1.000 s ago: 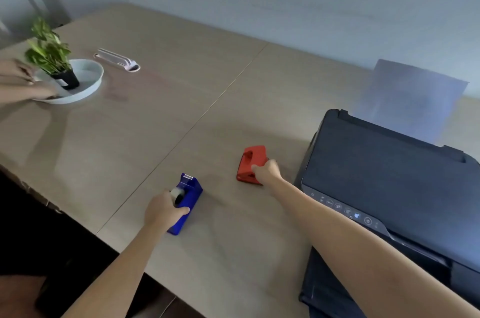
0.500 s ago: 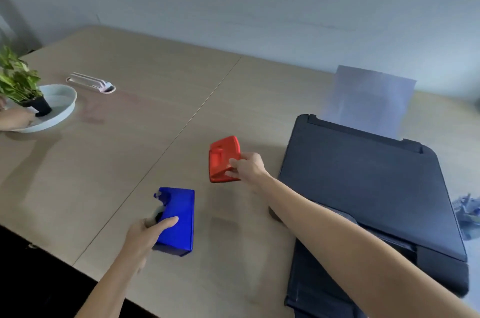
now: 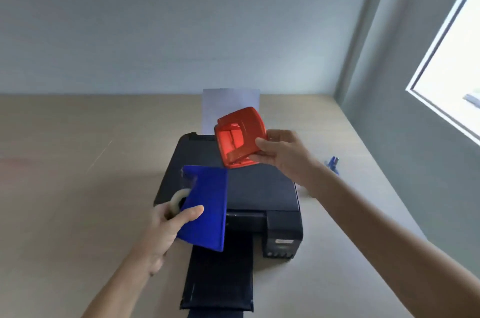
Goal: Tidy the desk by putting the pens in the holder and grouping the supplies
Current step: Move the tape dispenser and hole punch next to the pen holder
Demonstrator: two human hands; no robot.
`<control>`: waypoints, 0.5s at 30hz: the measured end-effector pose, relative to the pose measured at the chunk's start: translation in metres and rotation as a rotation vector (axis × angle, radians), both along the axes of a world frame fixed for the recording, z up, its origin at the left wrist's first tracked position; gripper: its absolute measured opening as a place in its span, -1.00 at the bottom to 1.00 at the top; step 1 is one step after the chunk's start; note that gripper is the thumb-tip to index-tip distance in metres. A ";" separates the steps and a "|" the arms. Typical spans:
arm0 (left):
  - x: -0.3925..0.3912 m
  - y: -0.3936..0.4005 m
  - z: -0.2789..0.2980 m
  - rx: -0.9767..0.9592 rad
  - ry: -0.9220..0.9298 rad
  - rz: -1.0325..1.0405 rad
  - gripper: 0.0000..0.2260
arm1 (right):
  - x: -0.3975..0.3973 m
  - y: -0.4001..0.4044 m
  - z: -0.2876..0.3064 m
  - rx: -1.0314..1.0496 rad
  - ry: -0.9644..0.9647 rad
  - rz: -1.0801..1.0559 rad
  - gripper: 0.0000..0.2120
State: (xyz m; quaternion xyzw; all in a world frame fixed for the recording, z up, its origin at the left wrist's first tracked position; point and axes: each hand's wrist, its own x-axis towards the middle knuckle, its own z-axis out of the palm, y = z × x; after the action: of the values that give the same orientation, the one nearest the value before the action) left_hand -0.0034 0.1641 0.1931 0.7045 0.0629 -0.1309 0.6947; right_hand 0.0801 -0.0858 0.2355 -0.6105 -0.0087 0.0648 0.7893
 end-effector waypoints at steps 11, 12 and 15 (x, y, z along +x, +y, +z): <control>-0.029 -0.240 -0.082 0.097 0.196 -0.425 -0.76 | -0.118 -0.252 -0.070 -0.030 0.199 -0.520 -0.83; -0.027 -0.255 -0.093 0.162 0.200 -0.432 -0.71 | -0.124 -0.265 -0.081 -0.036 0.238 -0.553 -0.85; -0.018 -0.289 -0.120 0.429 0.158 -0.377 -0.59 | -0.135 -0.287 -0.119 -0.076 0.364 -0.603 -0.86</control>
State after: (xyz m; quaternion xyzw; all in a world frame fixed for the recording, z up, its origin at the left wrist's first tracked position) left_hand -0.0212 -0.1250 0.0732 0.8221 0.0112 -0.2958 0.4863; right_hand -0.0552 -0.3729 0.1164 -0.5930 0.3151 -0.0632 0.7383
